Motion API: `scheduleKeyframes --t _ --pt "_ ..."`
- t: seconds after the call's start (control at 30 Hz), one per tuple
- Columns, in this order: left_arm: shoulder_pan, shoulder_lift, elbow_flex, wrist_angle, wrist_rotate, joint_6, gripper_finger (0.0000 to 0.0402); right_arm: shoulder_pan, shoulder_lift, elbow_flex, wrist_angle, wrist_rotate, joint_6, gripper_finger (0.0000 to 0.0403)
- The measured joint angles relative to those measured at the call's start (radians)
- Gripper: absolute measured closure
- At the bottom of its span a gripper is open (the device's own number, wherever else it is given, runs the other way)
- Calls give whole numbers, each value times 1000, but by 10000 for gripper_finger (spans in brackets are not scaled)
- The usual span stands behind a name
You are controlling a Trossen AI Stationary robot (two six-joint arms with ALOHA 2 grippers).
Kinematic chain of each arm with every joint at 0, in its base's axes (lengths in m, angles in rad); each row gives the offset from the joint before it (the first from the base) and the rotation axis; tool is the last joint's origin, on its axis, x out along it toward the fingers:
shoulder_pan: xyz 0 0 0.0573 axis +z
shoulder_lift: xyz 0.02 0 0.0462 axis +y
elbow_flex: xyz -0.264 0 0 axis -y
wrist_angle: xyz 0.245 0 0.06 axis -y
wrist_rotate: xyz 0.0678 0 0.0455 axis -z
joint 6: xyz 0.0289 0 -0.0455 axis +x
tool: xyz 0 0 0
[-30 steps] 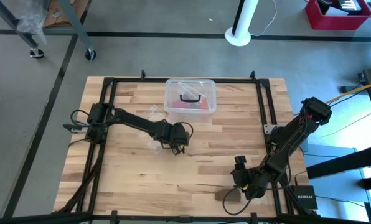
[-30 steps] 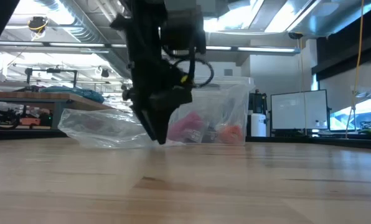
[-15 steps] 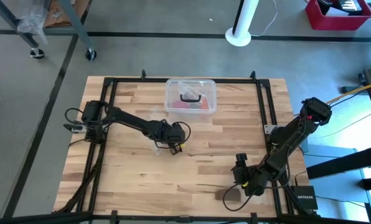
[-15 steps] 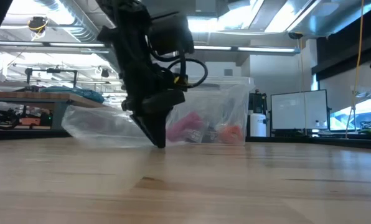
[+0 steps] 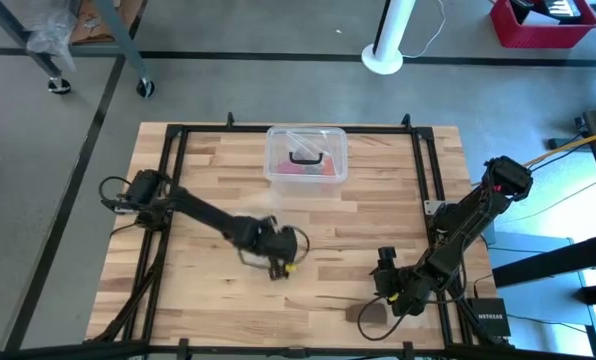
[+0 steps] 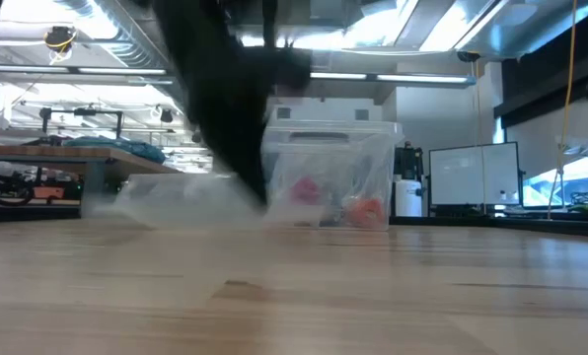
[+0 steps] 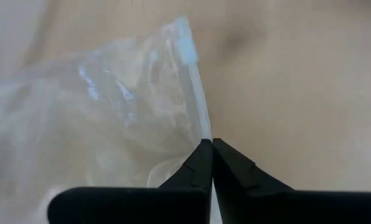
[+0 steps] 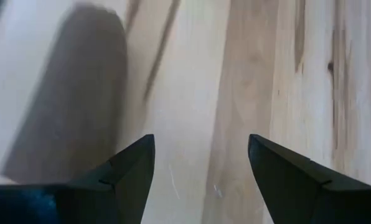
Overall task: Roll bandage
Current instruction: Open the transparent zip bag
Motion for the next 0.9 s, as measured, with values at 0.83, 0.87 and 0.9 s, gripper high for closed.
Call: scheduleKeyframes --t 0.83,0.87,0.9 --pt "-186 -44 217 137 -42 192 401 -172 80 96 369 279 -563 167" --pt "-186 -44 217 141 -43 193 401 -178 87 96 377 259 -565 175" --pt "-186 -44 217 143 -43 193 401 -186 96 95 398 245 -570 184"
